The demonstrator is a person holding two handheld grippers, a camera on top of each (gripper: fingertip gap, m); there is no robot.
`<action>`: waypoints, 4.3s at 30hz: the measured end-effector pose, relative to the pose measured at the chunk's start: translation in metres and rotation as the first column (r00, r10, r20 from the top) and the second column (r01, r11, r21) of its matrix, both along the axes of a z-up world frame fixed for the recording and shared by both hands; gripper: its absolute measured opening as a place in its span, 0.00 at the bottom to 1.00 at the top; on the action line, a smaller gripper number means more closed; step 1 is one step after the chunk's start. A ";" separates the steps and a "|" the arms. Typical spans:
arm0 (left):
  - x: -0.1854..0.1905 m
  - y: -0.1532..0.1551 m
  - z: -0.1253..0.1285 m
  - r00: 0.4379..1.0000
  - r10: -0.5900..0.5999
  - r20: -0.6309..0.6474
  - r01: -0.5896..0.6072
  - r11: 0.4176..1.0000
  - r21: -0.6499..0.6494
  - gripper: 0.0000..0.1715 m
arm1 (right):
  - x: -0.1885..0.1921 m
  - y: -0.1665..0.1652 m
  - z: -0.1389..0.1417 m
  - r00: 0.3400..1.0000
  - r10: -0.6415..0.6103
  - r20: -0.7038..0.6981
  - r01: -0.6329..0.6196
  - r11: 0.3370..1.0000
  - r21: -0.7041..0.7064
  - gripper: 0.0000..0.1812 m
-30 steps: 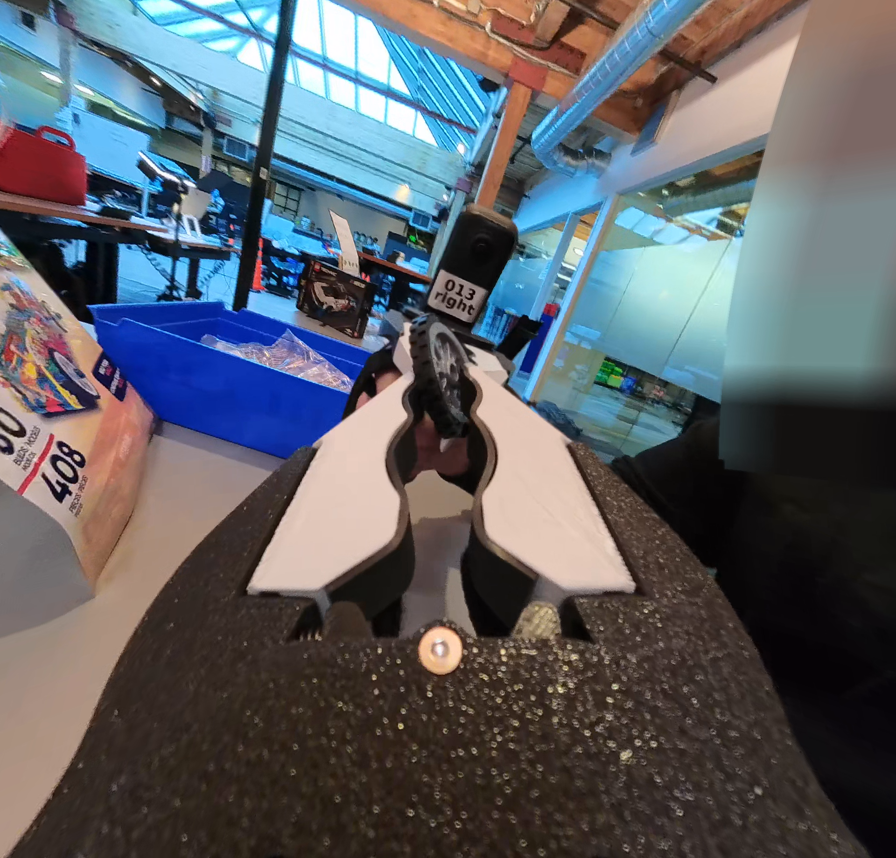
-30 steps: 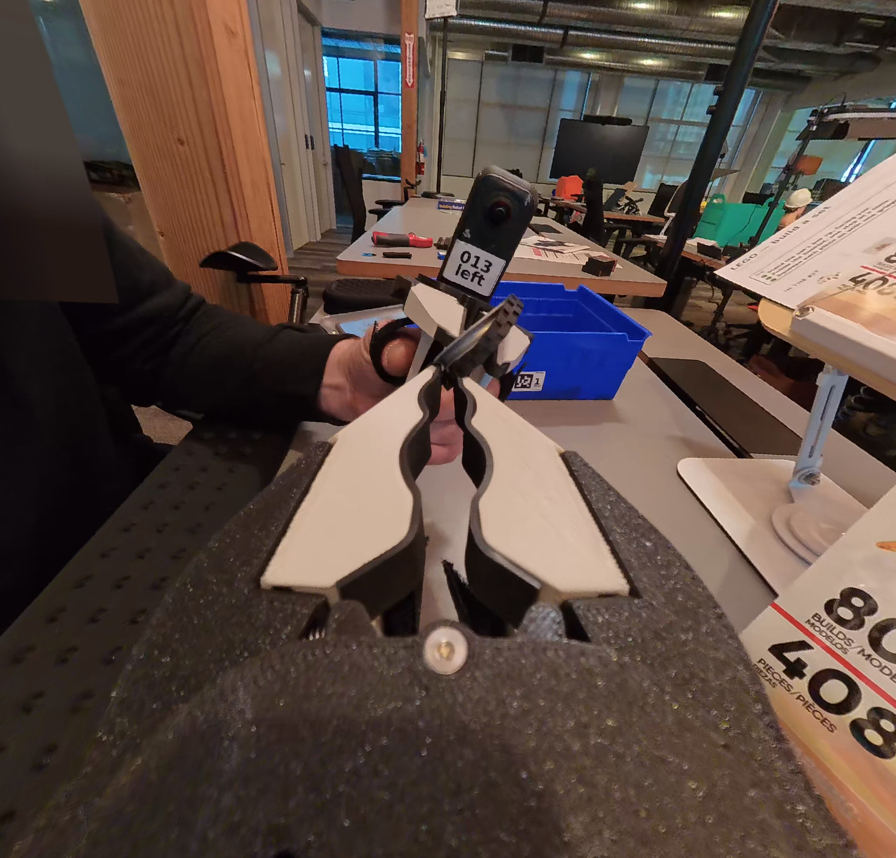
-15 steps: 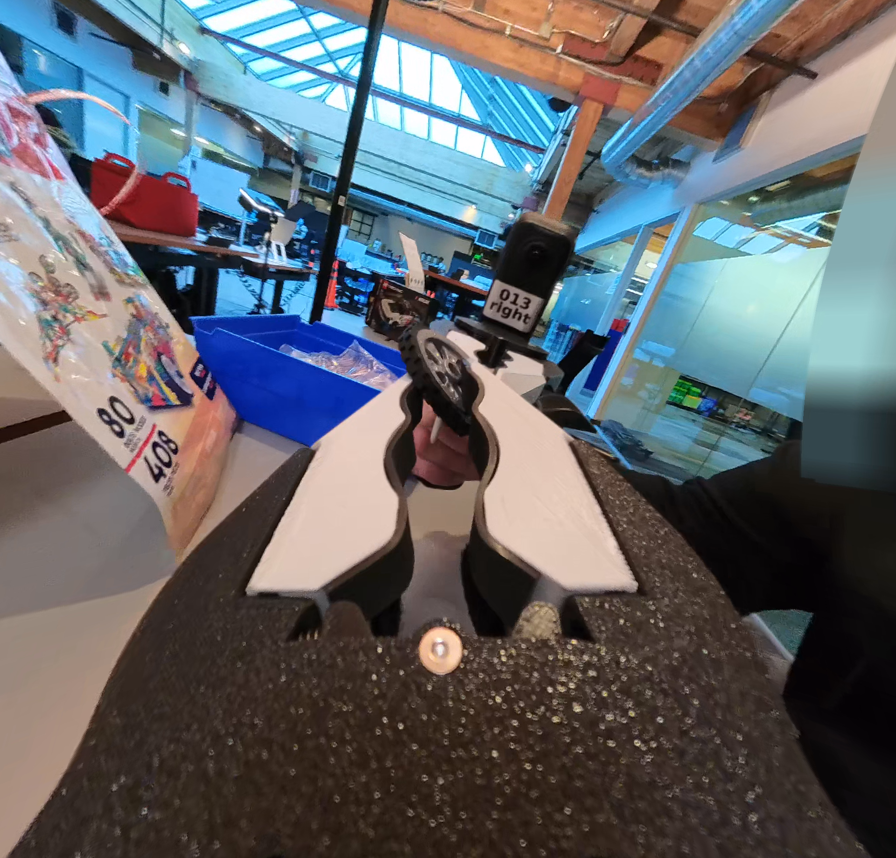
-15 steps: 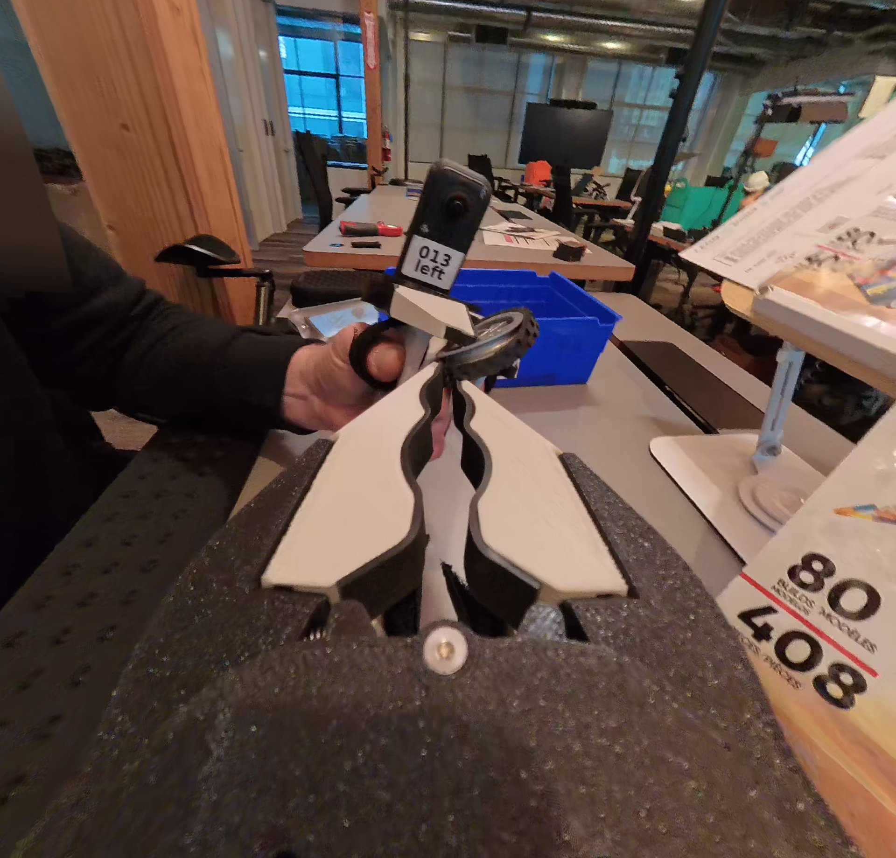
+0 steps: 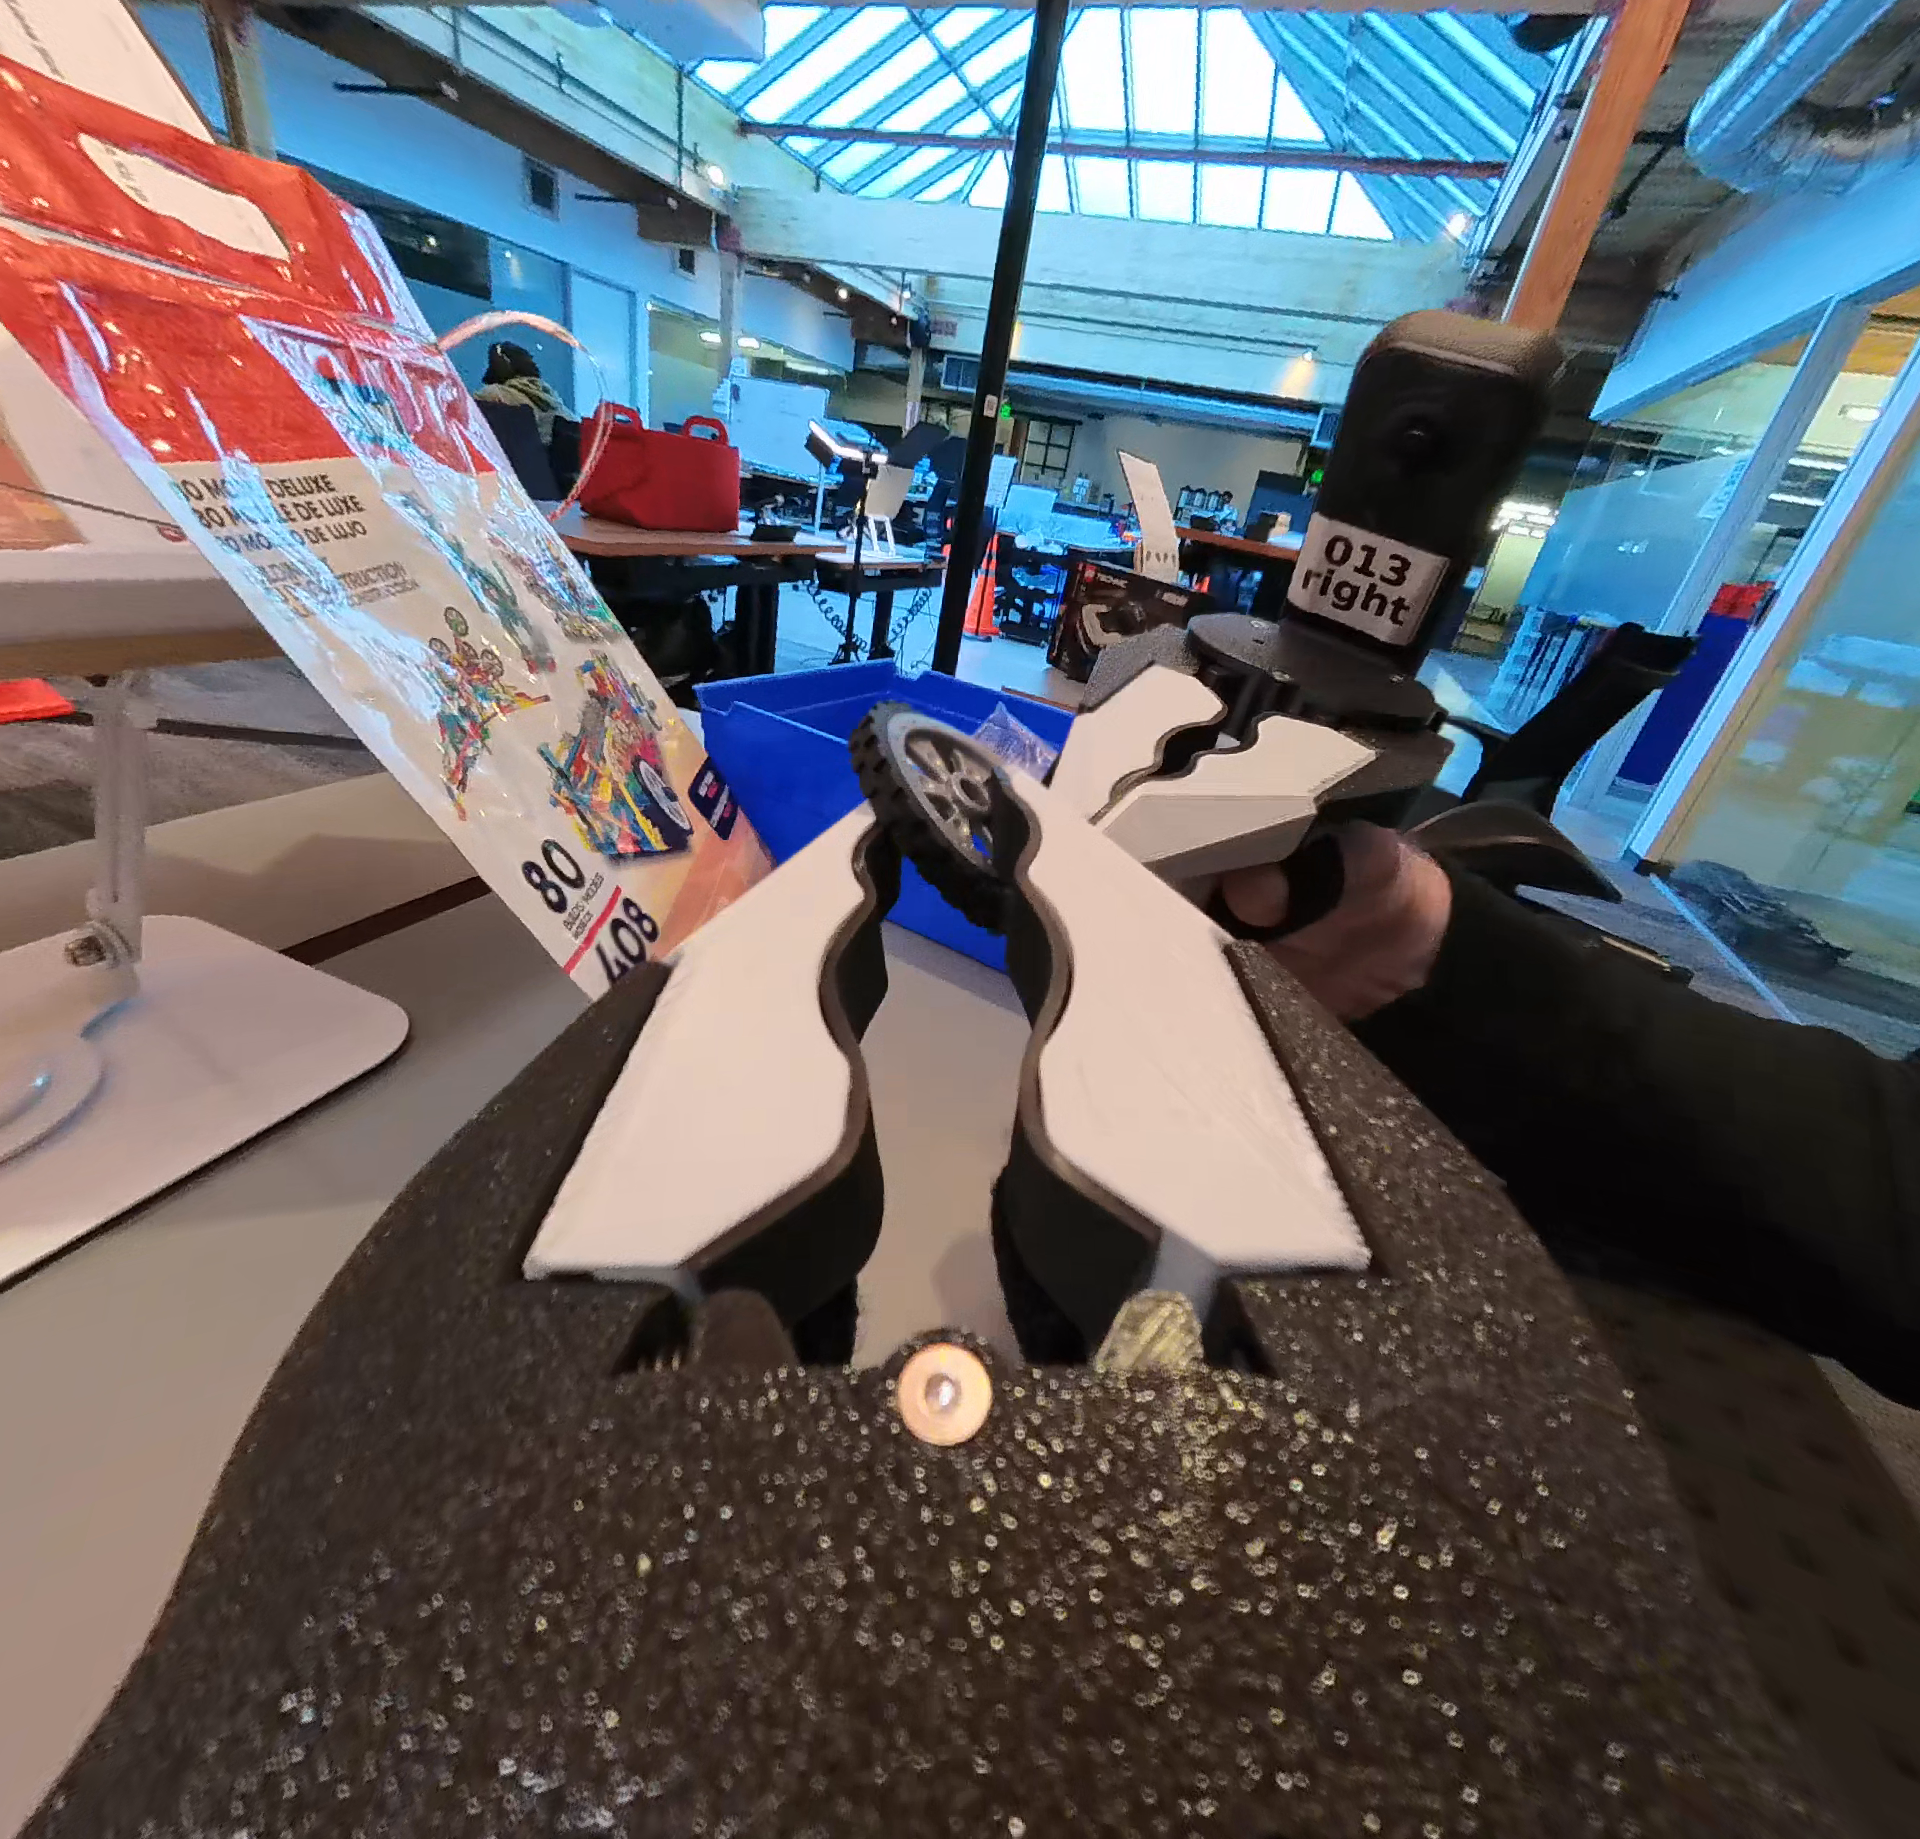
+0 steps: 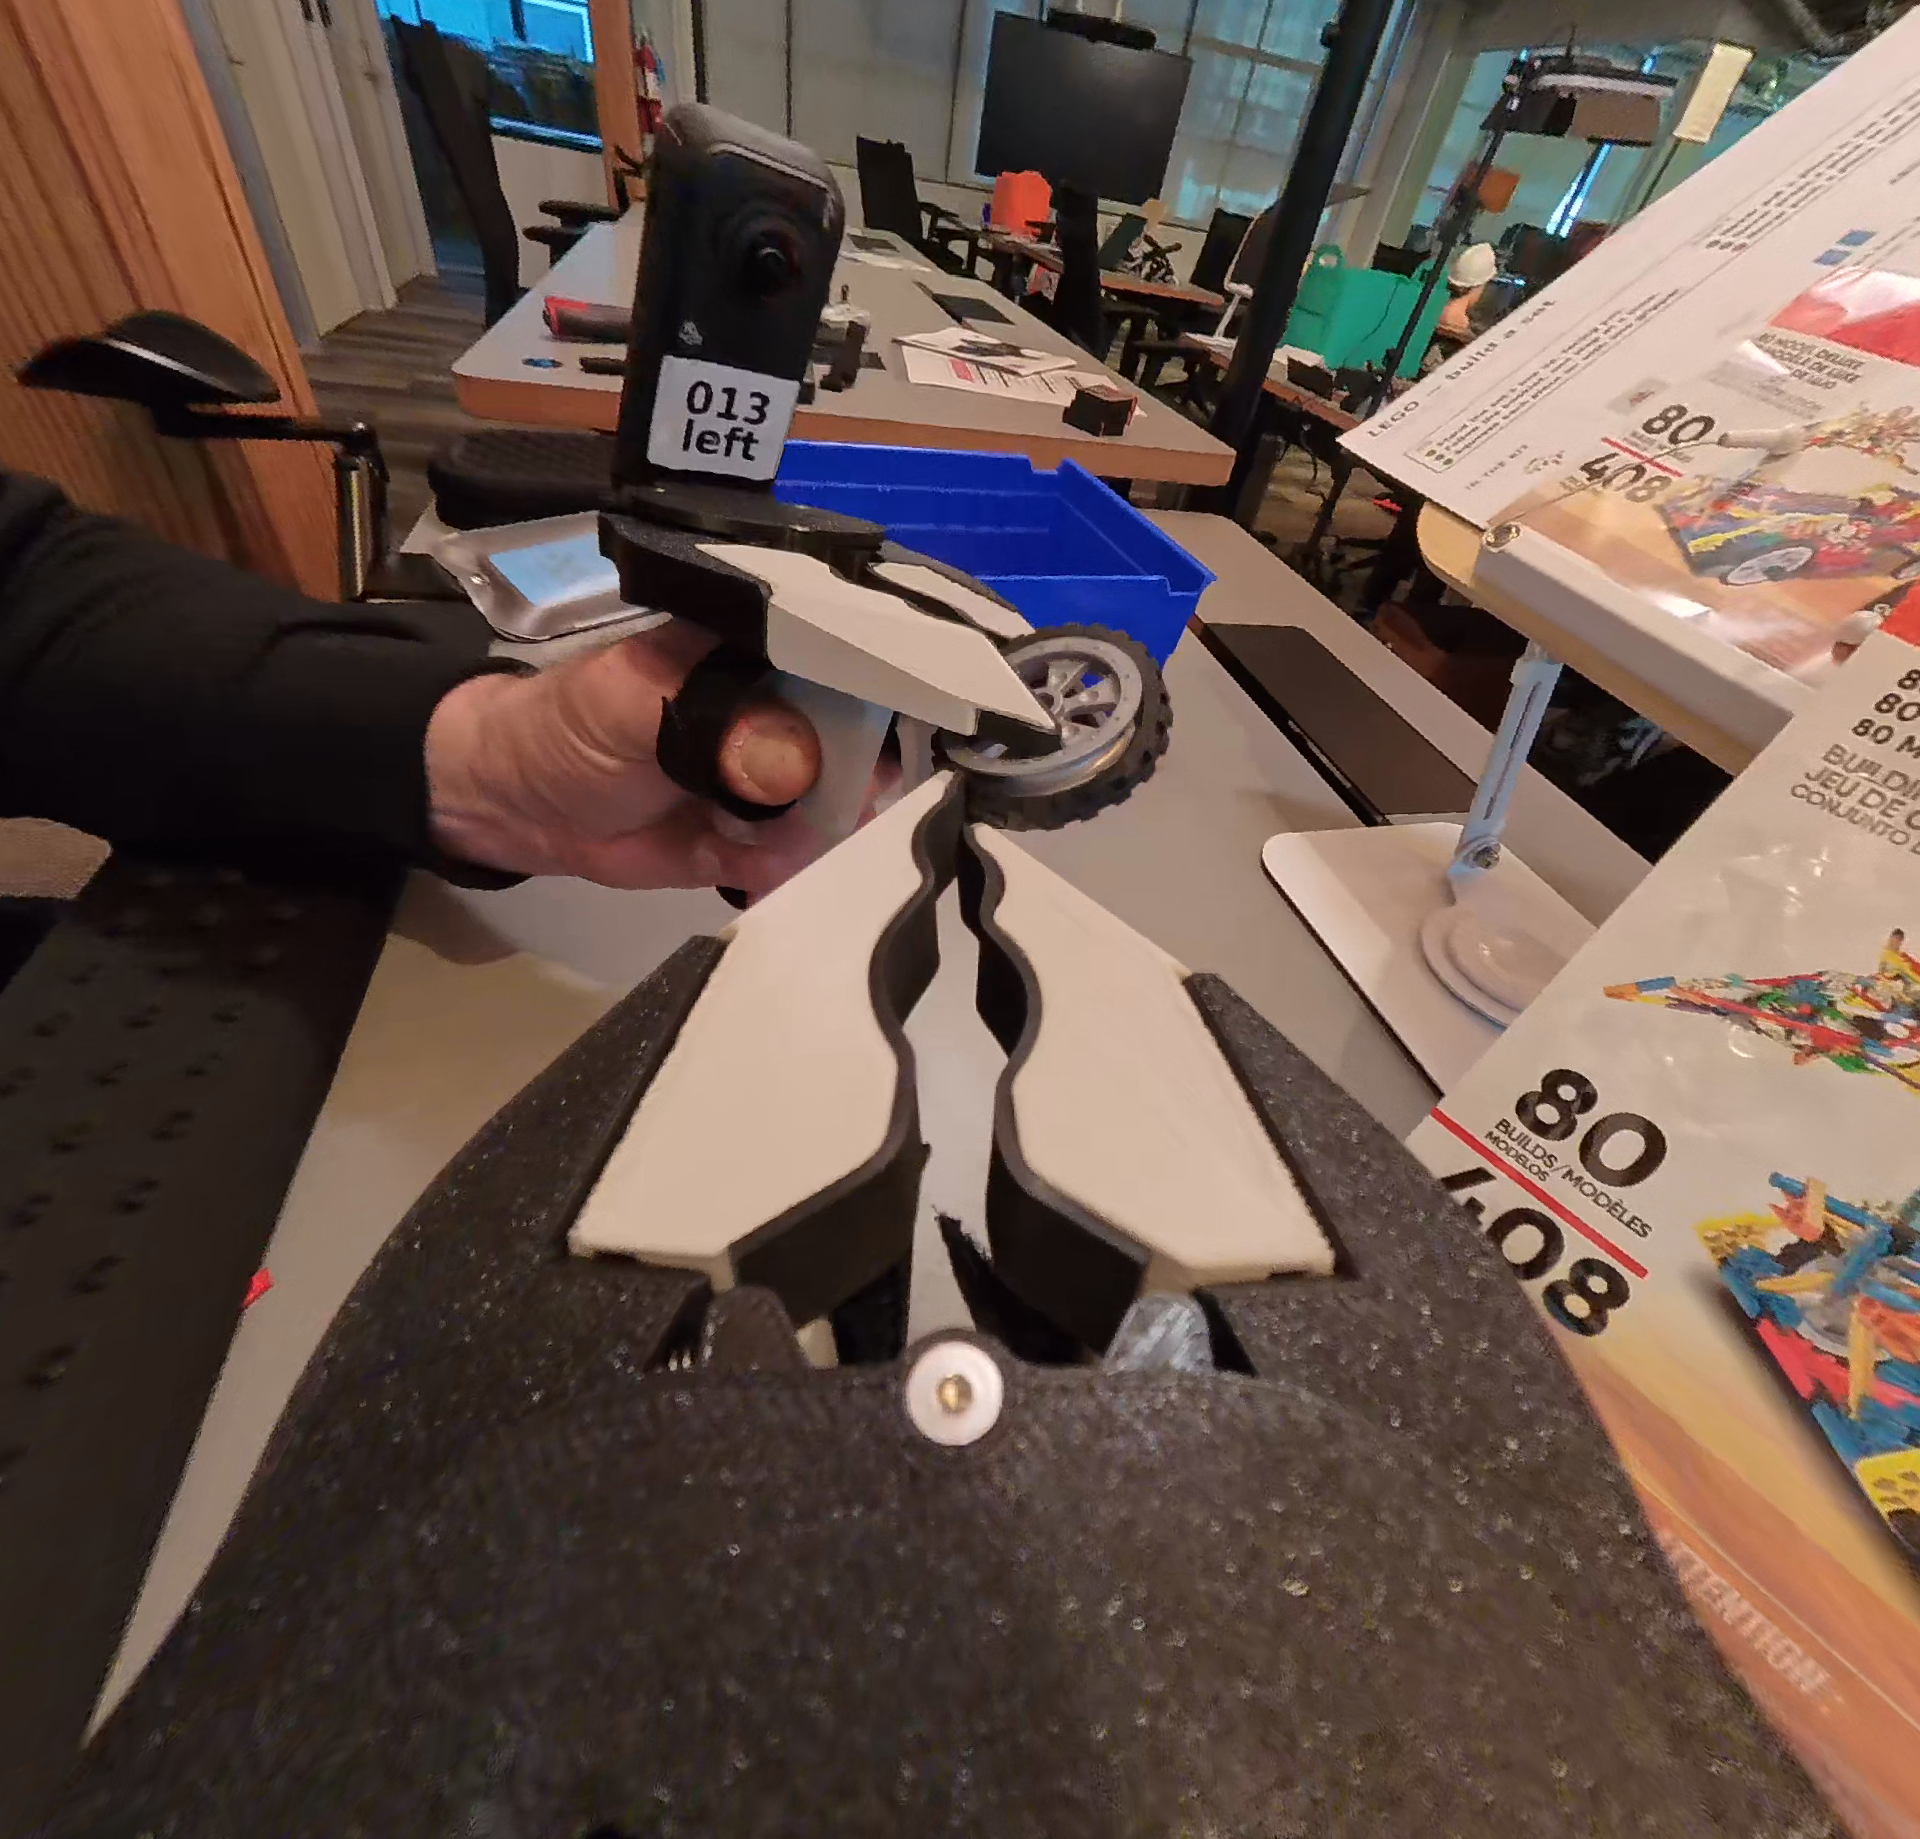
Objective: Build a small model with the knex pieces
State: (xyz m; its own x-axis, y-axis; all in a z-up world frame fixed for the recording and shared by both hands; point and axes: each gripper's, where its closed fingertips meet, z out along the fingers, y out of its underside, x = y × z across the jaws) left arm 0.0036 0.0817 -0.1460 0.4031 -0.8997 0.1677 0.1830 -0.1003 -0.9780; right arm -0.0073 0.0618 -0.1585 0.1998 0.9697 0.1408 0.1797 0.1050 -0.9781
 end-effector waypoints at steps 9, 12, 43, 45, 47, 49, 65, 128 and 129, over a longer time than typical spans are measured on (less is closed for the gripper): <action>-0.004 -0.011 -0.004 0.970 -0.231 0.077 0.239 0.961 -0.141 0.08 | 0.013 0.001 0.002 0.985 0.094 -0.143 -0.107 0.990 -0.086 0.00; -0.002 -0.025 0.002 0.922 -0.352 0.159 0.375 0.914 -0.155 0.00 | 0.011 -0.005 0.003 0.979 0.129 -0.157 -0.143 0.986 -0.086 0.00; -0.005 0.052 -0.158 0.706 -0.072 -0.705 -0.078 0.981 -0.178 0.10 | 0.015 0.066 -0.168 0.800 -0.187 0.571 0.266 0.962 -0.057 0.00; -0.001 0.052 -0.165 0.697 -0.105 -0.709 -0.061 0.977 -0.205 0.08 | 0.014 0.064 -0.168 0.794 -0.181 0.580 0.260 0.964 -0.055 0.00; 0.001 0.050 -0.172 0.654 -0.117 -0.747 -0.040 0.981 -0.189 0.05 | 0.014 0.063 -0.169 0.794 -0.165 0.586 0.245 0.968 -0.060 0.00; -0.001 0.052 -0.175 0.617 -0.089 -0.782 -0.065 0.984 -0.164 0.00 | 0.014 0.061 -0.169 0.793 -0.144 0.592 0.233 0.970 -0.076 0.00; -0.011 -0.008 -0.182 0.375 -0.253 -0.892 0.043 0.966 -0.256 0.00 | 0.006 0.023 -0.170 0.738 0.108 0.666 0.038 0.979 -0.200 0.00; -0.029 -0.037 -0.177 0.182 -0.048 -0.982 0.340 0.940 0.018 0.00 | -0.013 0.000 -0.172 0.795 0.166 0.584 -0.001 0.963 -0.271 0.00; -0.029 -0.037 -0.178 0.177 -0.043 -0.983 0.343 0.939 0.021 0.00 | -0.013 0.000 -0.172 0.796 0.169 0.581 -0.002 0.961 -0.277 0.00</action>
State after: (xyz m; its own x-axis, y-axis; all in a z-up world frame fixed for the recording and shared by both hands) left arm -0.0259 0.0442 -0.3239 -0.0829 -0.9193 -0.3846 -0.9041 0.2317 -0.3589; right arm -0.0199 0.0620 -0.3301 0.0718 0.9964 -0.0450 0.7348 -0.0833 -0.6732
